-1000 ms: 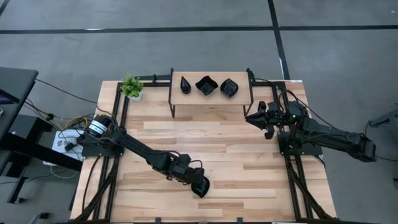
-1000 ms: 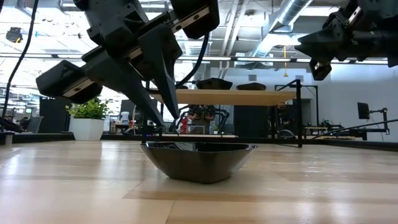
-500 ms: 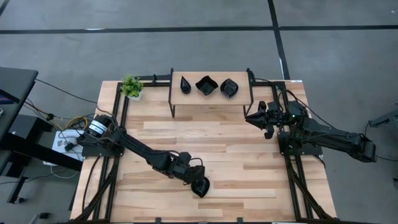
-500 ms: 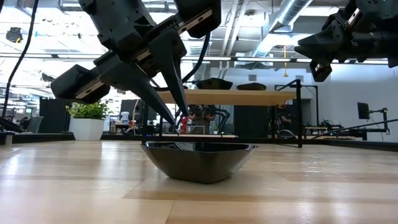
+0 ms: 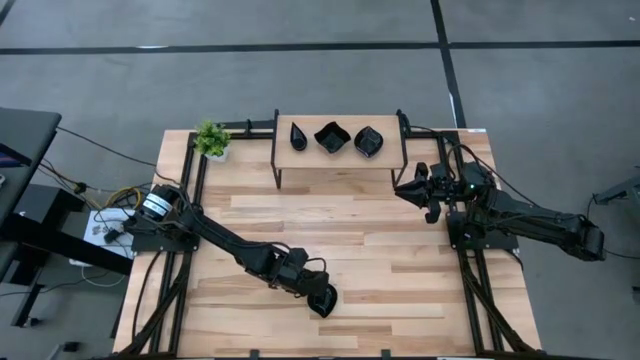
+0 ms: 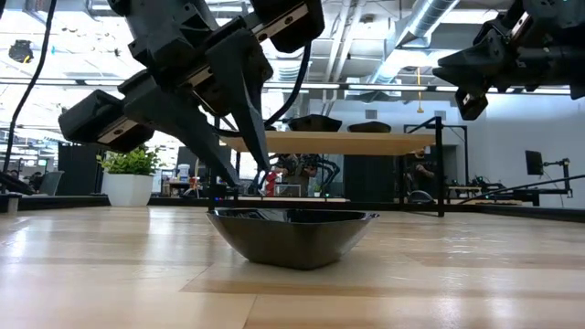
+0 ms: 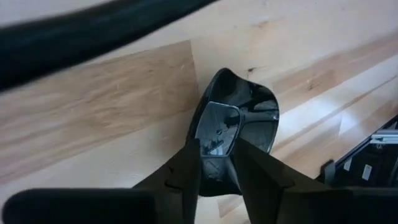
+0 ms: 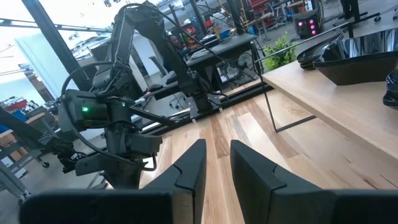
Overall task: Pick & Place Mini shaped plates
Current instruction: Stack the leaf shaped plate on top of the leaf shaped plates on the shelf
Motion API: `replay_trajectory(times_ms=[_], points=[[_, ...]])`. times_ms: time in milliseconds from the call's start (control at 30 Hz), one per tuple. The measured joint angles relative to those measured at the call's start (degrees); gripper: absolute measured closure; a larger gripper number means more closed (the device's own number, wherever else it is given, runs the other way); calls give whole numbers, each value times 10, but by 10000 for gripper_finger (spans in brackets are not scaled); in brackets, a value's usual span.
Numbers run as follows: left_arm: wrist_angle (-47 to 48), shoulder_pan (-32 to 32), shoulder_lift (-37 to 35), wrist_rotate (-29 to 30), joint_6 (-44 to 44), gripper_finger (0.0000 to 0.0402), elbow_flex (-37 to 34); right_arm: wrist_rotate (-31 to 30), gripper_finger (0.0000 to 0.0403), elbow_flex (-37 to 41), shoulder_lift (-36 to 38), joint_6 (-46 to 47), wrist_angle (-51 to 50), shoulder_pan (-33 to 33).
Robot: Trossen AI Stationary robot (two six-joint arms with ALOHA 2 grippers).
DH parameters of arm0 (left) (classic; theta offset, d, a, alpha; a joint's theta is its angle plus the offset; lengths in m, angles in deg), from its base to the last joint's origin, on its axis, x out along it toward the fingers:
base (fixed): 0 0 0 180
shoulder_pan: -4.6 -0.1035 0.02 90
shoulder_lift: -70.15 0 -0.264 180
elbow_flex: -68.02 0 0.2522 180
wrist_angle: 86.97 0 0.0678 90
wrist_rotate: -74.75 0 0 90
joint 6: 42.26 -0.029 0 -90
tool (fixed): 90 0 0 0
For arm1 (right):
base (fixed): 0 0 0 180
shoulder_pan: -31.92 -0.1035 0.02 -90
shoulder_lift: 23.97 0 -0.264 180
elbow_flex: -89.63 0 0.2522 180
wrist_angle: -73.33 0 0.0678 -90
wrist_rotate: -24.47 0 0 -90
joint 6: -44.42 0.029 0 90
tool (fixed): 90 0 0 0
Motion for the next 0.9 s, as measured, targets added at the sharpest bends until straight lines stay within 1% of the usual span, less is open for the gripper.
replay_trajectory(times_ms=[267, 400, 533, 733, 900], points=[[3, 0, -1, -1, 0, 243, -15, 0, 334, 0, 0, 0, 0, 0], [-5, -1, -1, 0, 0, 224, -15, 0, 334, 0, 0, 0, 0, 0], [-6, -2, -1, 0, 0, 221, -15, 0, 334, 0, 0, 0, 0, 0], [-6, -3, 1, 0, -3, 229, -15, 0, 334, 0, 0, 0, 0, 0], [-24, -7, 25, -10, -4, 231, -15, 0, 334, 0, 0, 0, 1, 0]])
